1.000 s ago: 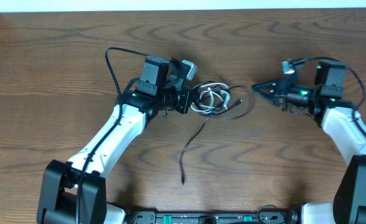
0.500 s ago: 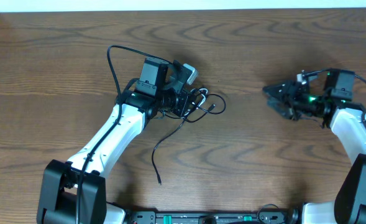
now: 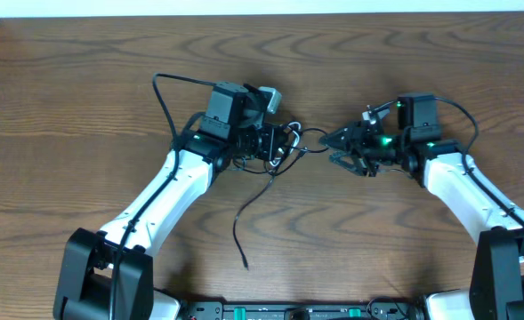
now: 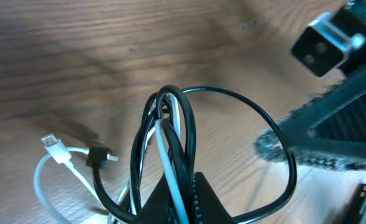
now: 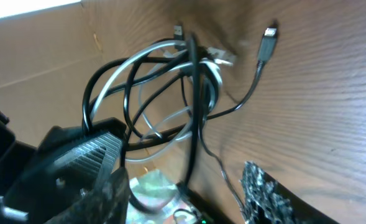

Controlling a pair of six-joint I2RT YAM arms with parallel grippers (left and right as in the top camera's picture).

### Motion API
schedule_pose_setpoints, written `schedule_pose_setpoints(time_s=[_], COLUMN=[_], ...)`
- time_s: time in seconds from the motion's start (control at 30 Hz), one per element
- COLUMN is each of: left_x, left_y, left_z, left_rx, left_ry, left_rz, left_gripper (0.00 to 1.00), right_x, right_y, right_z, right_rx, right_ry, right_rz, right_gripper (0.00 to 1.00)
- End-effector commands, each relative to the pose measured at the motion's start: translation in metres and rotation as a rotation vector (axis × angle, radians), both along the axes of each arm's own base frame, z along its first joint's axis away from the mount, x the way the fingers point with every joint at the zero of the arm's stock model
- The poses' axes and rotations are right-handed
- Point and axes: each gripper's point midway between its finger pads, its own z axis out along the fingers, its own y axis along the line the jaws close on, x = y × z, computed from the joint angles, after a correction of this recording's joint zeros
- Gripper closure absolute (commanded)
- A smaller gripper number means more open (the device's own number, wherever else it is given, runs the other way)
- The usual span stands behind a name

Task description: Untangle cables

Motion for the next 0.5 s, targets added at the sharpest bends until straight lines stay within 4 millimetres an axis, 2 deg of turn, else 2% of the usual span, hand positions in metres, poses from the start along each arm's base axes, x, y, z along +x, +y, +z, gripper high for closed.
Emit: schedule_pose_setpoints(time_s=[0.0, 0.1, 0.13, 0.23, 0.3, 0.4, 0.47], left_x=[-0.003, -0.003, -0.003, -0.002, 0.001, 0.007, 0.005], left_y=[-0.011, -0.011, -0.011, -0.010, -0.007, 0.003, 0.005], left_z=[0.008, 0.007, 0.007, 0.007, 0.005, -0.001, -0.004], left_rx=[-0.022, -0.014, -0.014, -0.010, 0.011, 0.064, 0.102], left_ry=[0.000, -0.003, -0.003, -0.005, -0.013, -0.025, -0.060], left_rz=[-0.005, -0.002, -0.001, 0.003, 0.022, 0.068, 0.020], left_gripper=[0.92, 0.93, 0.93, 0.93, 0.93, 0.93, 0.92], right_x=[0.003, 0.003, 0.002, 0.002, 0.004, 0.009, 0.014], right_y=[0.013, 0.024, 0.028, 0.030, 0.029, 0.023, 0.014], right_z=[-0.002, -0.001, -0.003, -0.007, -0.009, -0.010, -0.011], right_rx=[-0.007, -0.016, -0.029, -0.067, -0.083, -0.102, -0.111], right_ry=[0.089, 0.069, 0.062, 0.049, 0.044, 0.012, -0.012], right_rz=[-0.081, -0.072, -0.070, -0.080, -0.093, -0.095, -0.101], right_gripper=[0.48, 0.51, 0.56, 0.76, 0.99, 0.99, 0.99])
